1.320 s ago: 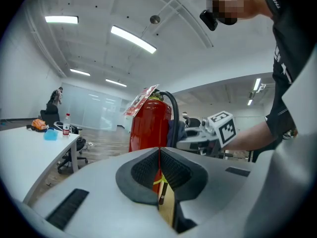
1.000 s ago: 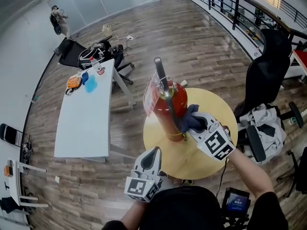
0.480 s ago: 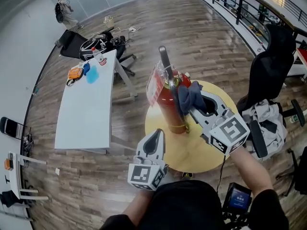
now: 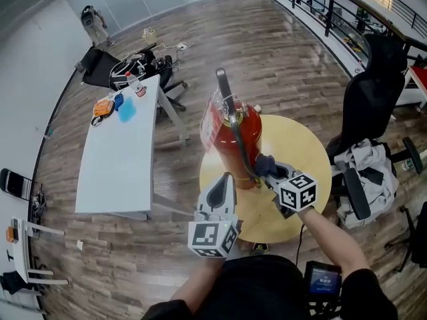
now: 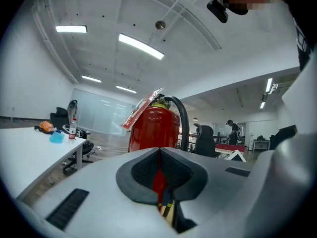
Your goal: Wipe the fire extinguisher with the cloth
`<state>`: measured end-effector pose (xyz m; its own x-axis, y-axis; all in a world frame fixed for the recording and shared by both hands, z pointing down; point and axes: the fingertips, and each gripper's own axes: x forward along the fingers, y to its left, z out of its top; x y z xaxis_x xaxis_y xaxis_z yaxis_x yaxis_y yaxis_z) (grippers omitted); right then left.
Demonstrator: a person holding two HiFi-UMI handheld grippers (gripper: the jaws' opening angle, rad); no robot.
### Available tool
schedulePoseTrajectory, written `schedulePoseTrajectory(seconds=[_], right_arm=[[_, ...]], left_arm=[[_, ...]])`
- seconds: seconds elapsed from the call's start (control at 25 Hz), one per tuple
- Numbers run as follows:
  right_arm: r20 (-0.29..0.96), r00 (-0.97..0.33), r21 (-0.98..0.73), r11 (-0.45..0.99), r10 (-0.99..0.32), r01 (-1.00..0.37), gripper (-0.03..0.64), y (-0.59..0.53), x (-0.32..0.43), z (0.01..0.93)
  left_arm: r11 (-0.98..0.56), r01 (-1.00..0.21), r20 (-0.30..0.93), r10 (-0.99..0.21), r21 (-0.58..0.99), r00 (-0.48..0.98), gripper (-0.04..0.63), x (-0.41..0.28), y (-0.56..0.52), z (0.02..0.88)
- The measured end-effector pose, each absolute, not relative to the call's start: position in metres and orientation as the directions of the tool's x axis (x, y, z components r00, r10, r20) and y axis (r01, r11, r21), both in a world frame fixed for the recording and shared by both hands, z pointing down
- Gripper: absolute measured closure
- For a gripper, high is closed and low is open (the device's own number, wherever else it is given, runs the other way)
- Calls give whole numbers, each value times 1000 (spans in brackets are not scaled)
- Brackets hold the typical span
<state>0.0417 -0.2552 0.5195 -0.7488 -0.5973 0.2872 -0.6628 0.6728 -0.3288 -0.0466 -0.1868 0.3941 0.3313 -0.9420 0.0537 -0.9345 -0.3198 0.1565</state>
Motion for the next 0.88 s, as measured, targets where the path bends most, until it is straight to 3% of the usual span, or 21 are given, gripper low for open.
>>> schedulePoseTrajectory(seconds=[0.12,0.28,0.64,0.88], right_arm=[[302,-753,-176,743,-584,-646,508,-249,36,489],[139,-806,-83,805,-575,-588,508,-238,26,374],[243,-784,117,820,-571,-560,506,-265,17,294],[269,-851,-32,878,-452,-477,483,-290,18,293]], left_arm=[[-327,-930,60,-938,170,341,572,-44,-183,395],[-328,-927,48,-939,181,341,572,-49,-178,390],[-314,-932,54,-943,183,329,572,-65,-175,389],[-314,-932,56,-943,183,328,572,-73,-169,386]])
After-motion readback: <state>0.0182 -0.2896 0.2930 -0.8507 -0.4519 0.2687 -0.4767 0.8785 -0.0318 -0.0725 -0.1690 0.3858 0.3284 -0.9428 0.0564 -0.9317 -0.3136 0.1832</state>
